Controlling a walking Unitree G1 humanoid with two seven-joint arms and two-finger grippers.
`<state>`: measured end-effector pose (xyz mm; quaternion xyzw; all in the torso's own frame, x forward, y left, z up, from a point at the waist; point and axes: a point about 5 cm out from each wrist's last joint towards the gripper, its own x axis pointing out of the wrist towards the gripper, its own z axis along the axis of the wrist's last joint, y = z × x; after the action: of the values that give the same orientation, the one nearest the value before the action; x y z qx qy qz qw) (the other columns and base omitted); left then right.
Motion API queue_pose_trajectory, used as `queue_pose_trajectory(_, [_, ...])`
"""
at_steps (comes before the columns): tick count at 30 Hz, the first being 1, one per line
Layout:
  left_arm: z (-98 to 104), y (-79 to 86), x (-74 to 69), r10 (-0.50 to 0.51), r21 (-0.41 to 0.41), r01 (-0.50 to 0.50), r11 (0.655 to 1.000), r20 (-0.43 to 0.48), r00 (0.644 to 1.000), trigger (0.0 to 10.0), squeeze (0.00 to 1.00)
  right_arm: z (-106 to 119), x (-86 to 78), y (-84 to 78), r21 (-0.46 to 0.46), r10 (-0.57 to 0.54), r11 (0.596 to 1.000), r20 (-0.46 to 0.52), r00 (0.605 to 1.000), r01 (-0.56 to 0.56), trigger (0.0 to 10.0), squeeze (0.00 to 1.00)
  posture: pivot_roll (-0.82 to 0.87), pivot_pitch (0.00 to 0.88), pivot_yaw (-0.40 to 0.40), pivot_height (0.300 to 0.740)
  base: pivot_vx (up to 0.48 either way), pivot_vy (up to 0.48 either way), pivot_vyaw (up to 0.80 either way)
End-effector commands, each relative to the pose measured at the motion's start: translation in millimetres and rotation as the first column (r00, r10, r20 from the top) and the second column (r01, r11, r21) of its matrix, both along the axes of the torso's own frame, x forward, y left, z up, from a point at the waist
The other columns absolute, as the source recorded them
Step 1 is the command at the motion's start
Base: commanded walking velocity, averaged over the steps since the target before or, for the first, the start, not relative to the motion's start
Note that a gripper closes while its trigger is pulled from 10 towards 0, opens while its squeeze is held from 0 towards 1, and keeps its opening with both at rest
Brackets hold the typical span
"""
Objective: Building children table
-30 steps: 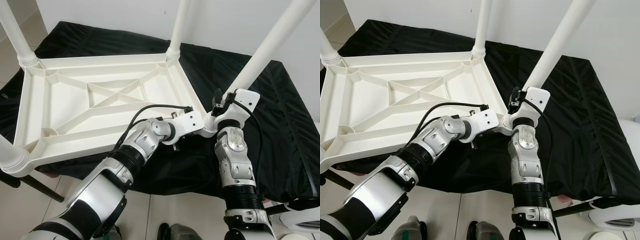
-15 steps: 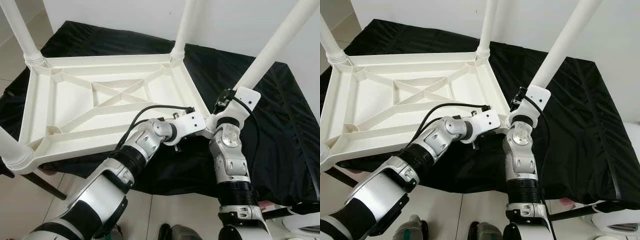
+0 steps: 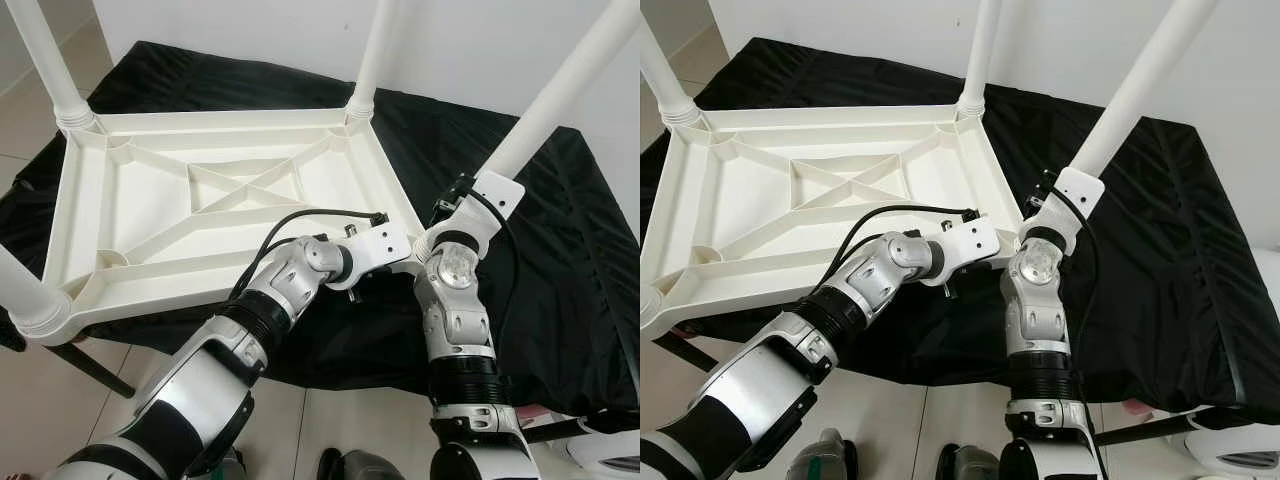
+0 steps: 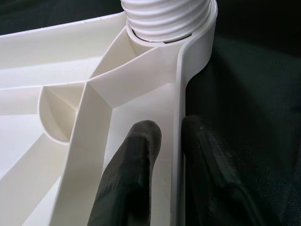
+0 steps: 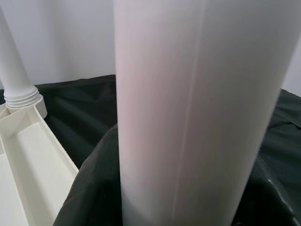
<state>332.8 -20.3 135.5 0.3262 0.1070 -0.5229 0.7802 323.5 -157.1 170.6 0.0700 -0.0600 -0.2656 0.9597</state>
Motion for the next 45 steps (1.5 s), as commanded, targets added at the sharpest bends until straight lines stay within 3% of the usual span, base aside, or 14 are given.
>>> queue_pose_trajectory(1, [-14.9,11.4,0.0,0.044,0.05,-0.041,0.998,-0.047,0.998,10.0,0.0,-39.5,-11.7,-23.0,-0.002,-0.122,0.992,-0.184,0.975,0.124,10.0,0.0,0.04,0.07,-0.077,0.74,0.0,0.0,0.0])
queue_pose_trajectory(9, [-14.4,10.0,0.1,0.043,0.046,-0.04,0.998,-0.045,0.998,10.0,0.0,-42.3,-12.0,-6.2,-0.016,-0.068,0.998,-0.189,0.98,0.066,10.0,0.0,0.04,0.063,-0.085,0.74,0.0,0.0,0.0])
queue_pose_trajectory(17, [-14.6,9.8,0.0,0.045,0.045,-0.043,0.998,-0.044,0.998,10.0,0.0,-41.5,-12.1,-2.1,-0.032,-0.039,0.999,-0.185,0.982,0.034,10.0,0.0,0.04,0.057,-0.092,0.74,0.0,0.0,0.0])
queue_pose_trajectory(24, [-13.9,9.7,0.2,0.045,0.044,-0.043,0.998,-0.041,0.998,10.0,0.0,-45.0,-13.4,-7.5,-0.039,-0.052,0.998,-0.197,0.979,0.045,10.0,0.0,0.04,0.053,-0.091,0.74,0.0,0.0,0.0])
queue_pose_trajectory(30, [-13.9,9.0,-0.3,0.041,0.044,-0.039,0.998,-0.041,0.998,10.0,0.0,-51.5,-12.5,-16.4,-0.037,0.014,0.999,-0.216,0.976,-0.022,10.0,0.0,0.04,0.049,-0.086,0.74,0.0,0.0,0.0])
queue_pose_trajectory(39, [-13.1,9.4,0.3,0.04,0.044,-0.038,0.998,-0.04,0.998,10.0,0.0,-60.4,-8.1,-27.3,-0.038,0.207,0.974,-0.265,0.942,-0.225,10.0,0.0,0.03,0.056,-0.081,0.74,0.0,0.0,0.0])
queue_pose_trajectory(41, [-12.4,9.7,0.7,0.04,0.044,-0.038,0.998,-0.039,0.998,10.0,0.0,-61.6,-6.9,-33.9,-0.047,0.323,0.937,-0.266,0.908,-0.347,10.0,0.0,0.03,0.059,-0.081,0.74,0.0,0.0,0.0])
queue_pose_trajectory(45, [-11.8,10.1,1.1,0.04,0.044,-0.039,0.998,-0.038,0.998,10.0,0.0,-63.8,-9.0,-40.0,-0.049,0.417,0.894,-0.265,0.869,-0.444,10.0,0.0,0.03,0.062,-0.08,0.74,0.0,0.0,0.0])
